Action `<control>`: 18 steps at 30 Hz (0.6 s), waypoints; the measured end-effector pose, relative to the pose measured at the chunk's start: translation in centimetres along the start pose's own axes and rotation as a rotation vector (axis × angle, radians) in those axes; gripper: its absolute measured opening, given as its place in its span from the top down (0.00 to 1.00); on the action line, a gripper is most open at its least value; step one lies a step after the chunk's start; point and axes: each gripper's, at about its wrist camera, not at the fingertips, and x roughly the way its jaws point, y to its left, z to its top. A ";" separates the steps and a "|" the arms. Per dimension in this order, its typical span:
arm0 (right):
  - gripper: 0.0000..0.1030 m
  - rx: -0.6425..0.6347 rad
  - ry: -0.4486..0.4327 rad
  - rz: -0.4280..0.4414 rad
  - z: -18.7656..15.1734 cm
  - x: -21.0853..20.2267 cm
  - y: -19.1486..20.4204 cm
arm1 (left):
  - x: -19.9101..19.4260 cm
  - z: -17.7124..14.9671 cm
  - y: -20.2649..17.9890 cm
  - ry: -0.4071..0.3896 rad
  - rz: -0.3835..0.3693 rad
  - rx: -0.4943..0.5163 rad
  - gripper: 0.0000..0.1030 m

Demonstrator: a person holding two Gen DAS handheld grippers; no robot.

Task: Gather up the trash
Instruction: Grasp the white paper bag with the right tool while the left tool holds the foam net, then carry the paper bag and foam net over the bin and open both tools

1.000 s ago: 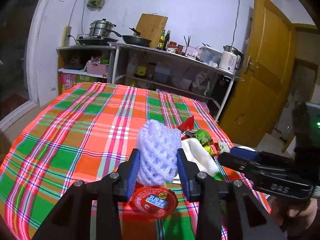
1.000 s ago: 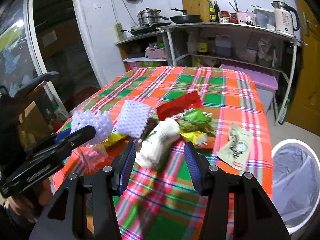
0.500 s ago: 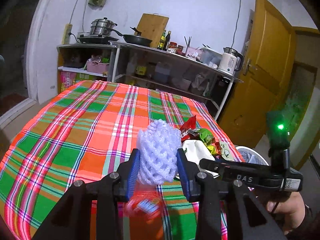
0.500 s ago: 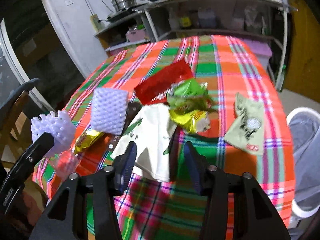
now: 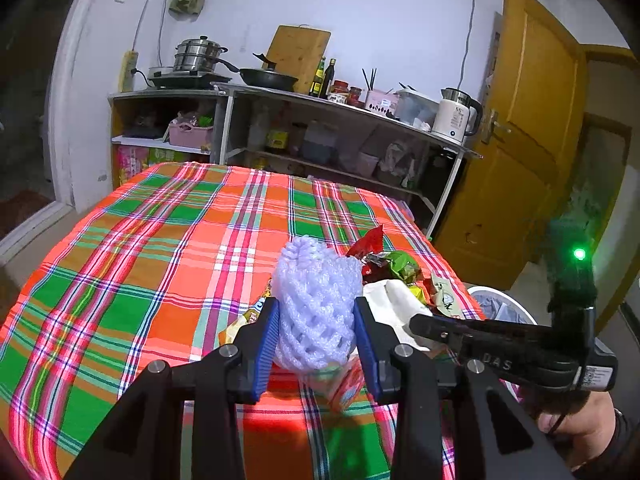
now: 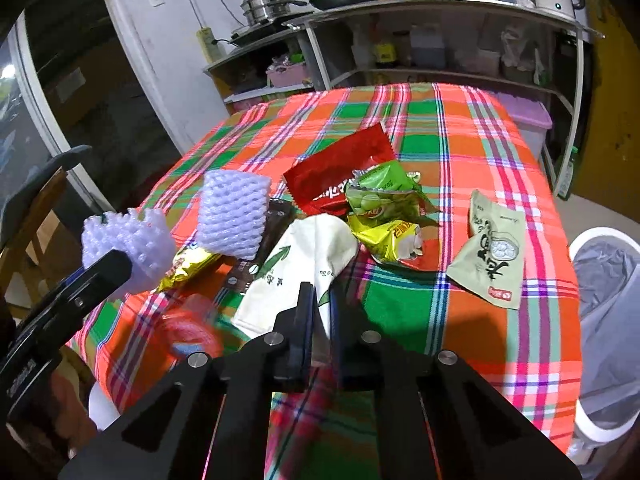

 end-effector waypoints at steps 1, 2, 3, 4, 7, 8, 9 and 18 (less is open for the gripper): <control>0.92 -0.004 -0.007 0.001 0.0 -0.3 0.0 | -0.1 0.0 -0.1 -0.002 0.001 0.002 0.64; 0.92 -0.009 -0.017 0.002 0.0 -0.7 0.0 | -0.3 0.1 -0.3 -0.004 0.003 0.005 0.64; 0.92 -0.015 -0.030 0.005 0.0 -1.3 0.0 | -0.4 0.1 -0.4 -0.006 0.003 0.008 0.64; 0.92 -0.017 -0.037 0.007 0.0 -1.6 0.0 | -0.5 0.1 -0.6 -0.008 0.003 0.011 0.64; 0.92 -0.021 -0.060 0.014 -0.1 -2.8 -0.1 | -0.9 0.2 -1.2 -0.012 0.004 0.022 0.64; 0.92 -0.020 -0.067 0.017 -0.2 -3.2 -0.2 | -1.0 0.2 -1.4 -0.013 0.003 0.024 0.64; 0.92 -0.018 -0.074 0.020 -0.2 -3.6 -0.4 | -1.1 0.2 -1.6 -0.014 0.002 0.027 0.64; 0.92 0.002 -0.145 0.018 -0.6 -7.1 -1.9 | -1.8 0.6 -3.8 -0.022 -0.012 0.059 0.64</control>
